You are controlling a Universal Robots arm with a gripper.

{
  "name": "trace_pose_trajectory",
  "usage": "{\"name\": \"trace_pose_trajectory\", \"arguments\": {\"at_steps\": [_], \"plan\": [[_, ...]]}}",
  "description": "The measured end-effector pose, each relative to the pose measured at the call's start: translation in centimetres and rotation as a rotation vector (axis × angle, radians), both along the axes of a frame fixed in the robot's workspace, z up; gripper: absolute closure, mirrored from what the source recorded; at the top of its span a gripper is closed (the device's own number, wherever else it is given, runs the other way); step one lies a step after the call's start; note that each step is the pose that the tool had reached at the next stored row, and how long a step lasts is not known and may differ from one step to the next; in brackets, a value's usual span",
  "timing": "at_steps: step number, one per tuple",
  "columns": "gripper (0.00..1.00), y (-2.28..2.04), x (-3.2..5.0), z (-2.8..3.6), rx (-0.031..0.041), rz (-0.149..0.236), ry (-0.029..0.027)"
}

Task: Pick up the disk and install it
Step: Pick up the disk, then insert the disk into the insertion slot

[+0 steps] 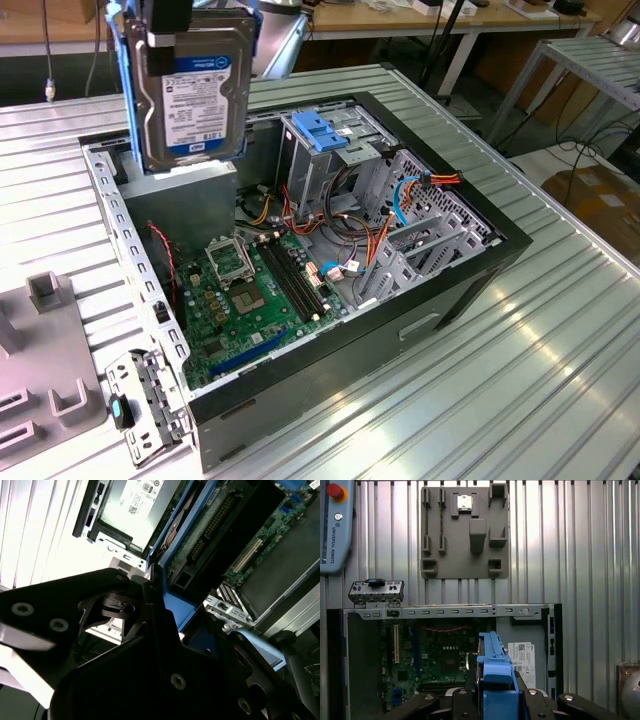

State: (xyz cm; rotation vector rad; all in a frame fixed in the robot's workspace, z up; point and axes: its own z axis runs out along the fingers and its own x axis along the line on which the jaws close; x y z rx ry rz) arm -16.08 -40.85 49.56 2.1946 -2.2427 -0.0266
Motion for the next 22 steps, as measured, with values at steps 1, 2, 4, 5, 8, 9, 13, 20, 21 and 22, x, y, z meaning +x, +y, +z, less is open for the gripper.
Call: {"name": "trace_pose_trajectory", "arguments": {"at_steps": [1,2,4,5,8,9,13,20,21,22], "plan": [[0.63,0.00,0.50,-0.02,-0.0001,0.000,0.0000],[0.63,0.00,0.97,-0.04,-0.0002,0.000,-0.0001],[0.63,-0.01,1.79,-0.07,-0.0005,0.000,0.0000],[0.63,-0.01,1.79,-0.07,-0.0004,0.000,0.0000],[0.63,0.00,1.83,-0.08,-0.0004,0.000,0.0000],[0.63,0.00,1.87,-0.08,-0.0004,0.000,0.0000],[0.63,-0.06,1.90,-0.08,-0.0004,0.000,0.0000],[0.63,-0.31,1.90,-0.07,-0.0004,0.000,0.0000],[0.63,-0.36,1.90,-0.08,-0.0004,0.000,0.0000],[0.63,-0.42,1.90,-0.07,-0.0004,0.000,0.0000]]}}
